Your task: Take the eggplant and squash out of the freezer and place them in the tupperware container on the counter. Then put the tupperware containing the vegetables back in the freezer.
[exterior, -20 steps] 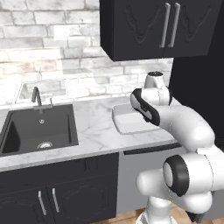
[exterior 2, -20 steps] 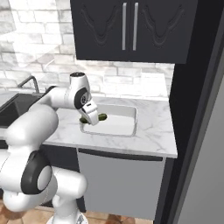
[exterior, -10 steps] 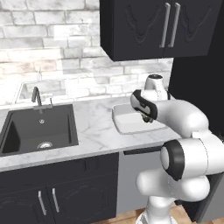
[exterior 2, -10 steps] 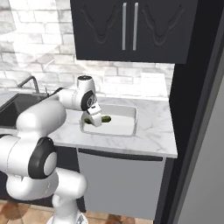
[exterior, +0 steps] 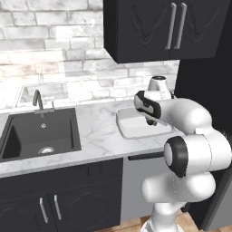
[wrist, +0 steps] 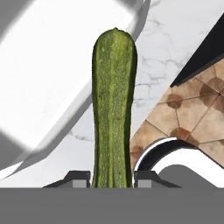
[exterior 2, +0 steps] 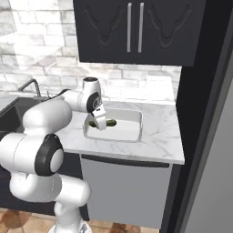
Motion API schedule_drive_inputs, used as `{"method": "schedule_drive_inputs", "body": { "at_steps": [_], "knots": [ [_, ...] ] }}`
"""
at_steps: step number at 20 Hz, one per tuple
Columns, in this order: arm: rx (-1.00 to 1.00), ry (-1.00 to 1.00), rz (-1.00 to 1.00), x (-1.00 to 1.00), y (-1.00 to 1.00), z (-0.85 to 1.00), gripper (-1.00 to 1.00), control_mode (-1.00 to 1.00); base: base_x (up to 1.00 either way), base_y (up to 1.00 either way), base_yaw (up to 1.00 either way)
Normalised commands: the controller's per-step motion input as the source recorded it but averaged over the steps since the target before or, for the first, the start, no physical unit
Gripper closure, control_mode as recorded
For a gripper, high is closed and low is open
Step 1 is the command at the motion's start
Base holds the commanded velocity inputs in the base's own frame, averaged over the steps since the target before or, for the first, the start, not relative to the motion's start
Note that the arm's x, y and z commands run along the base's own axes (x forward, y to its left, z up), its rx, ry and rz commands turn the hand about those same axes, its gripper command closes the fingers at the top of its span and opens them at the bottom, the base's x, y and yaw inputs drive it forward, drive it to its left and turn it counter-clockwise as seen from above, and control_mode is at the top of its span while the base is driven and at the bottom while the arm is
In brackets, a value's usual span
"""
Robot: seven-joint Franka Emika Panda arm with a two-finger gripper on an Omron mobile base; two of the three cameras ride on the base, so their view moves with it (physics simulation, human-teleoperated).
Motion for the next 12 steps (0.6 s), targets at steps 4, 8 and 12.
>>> {"method": "schedule_drive_inputs", "body": {
  "at_steps": [4, 8, 12],
  "knots": [
    [0.01, 0.0, -0.02, 0.18, 0.0, -0.1, 1.0, -1.0, 0.0, 0.0, 0.0],
    [0.0, 0.0, -0.02, 0.21, 0.0, -0.22, 1.0, -1.0, 0.0, 0.0, 0.0],
    [0.0, 0.0, -0.02, 0.19, 0.0, -0.28, 1.0, -1.0, 0.0, 0.0, 0.0]
  ]
}}
